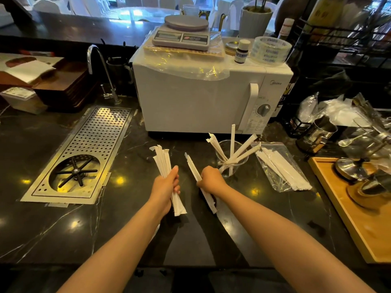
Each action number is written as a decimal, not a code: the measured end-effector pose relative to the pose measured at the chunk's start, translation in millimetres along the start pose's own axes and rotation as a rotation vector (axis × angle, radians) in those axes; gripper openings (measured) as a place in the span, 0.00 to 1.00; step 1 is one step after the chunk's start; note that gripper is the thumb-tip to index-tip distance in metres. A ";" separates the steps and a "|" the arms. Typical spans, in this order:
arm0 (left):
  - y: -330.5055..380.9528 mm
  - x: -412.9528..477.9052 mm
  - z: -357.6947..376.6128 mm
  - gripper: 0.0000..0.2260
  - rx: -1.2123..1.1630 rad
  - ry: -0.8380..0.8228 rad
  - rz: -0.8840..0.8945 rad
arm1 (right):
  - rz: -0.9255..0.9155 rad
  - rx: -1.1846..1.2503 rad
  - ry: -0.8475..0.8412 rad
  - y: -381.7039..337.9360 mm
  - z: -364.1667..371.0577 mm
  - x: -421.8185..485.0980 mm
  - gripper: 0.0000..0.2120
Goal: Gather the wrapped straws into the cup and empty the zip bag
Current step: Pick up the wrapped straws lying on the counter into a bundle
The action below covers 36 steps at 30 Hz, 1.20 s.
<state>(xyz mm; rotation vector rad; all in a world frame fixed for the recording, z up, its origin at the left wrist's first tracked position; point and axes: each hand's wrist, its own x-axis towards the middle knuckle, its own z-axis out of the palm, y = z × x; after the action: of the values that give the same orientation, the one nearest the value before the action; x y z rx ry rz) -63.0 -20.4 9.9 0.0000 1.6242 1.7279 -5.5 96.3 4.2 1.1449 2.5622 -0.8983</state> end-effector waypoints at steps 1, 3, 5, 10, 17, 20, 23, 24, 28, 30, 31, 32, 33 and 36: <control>-0.3 0.0 1.7 0.13 0.000 -0.005 0.008 | -0.019 0.042 0.000 0.6 -3.7 -2.8 0.08; 0.2 -0.8 6.1 0.10 0.004 -0.022 0.026 | -0.072 0.136 0.011 1.4 -12.6 -11.6 0.11; 1.3 -1.4 11.8 0.08 0.012 -0.050 0.050 | -0.121 0.259 0.026 2.1 -22.9 -22.7 0.09; 5.0 -5.9 32.0 0.07 -0.025 -0.182 0.105 | -0.212 0.585 -0.021 3.7 -41.3 -56.5 0.06; 8.0 -16.5 59.7 0.02 -0.066 -0.252 0.115 | -0.252 0.611 -0.069 25.8 -47.6 -70.0 0.11; 6.0 -18.4 66.1 0.02 -0.042 -0.290 0.123 | -0.262 0.562 -0.045 34.2 -51.4 -69.8 0.10; 3.6 -19.3 73.7 0.07 -0.016 -0.315 0.137 | -0.270 0.539 -0.012 42.3 -53.5 -68.3 0.09; 3.4 -20.4 76.6 0.07 0.000 -0.323 0.145 | -0.271 0.525 0.000 45.1 -54.0 -67.5 0.09; 2.4 -24.8 86.5 0.03 0.084 -0.401 0.192 | -0.279 0.425 0.026 56.5 -60.5 -65.3 0.06; 3.8 -27.3 89.5 0.06 0.126 -0.435 0.214 | -0.279 0.349 0.014 62.7 -69.1 -65.7 0.03; 4.7 -28.4 90.2 0.07 0.156 -0.451 0.229 | -0.273 0.318 0.025 65.4 -75.5 -66.5 0.06; 5.3 -28.7 90.9 0.08 0.191 -0.458 0.242 | -0.265 0.307 0.055 67.7 -82.6 -67.2 0.09; 4.9 -28.5 91.6 0.09 0.230 -0.460 0.251 | -0.262 0.328 0.094 69.5 -90.2 -68.9 0.11; 4.3 -31.6 96.2 0.07 0.348 -0.493 0.291 | -0.297 0.490 0.090 72.1 -109.4 -75.5 0.14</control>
<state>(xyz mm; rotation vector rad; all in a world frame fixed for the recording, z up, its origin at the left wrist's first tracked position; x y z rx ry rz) 3.3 46.4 47.4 0.8008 1.5702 1.4669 105.8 153.2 89.4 0.9317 2.7114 -1.6501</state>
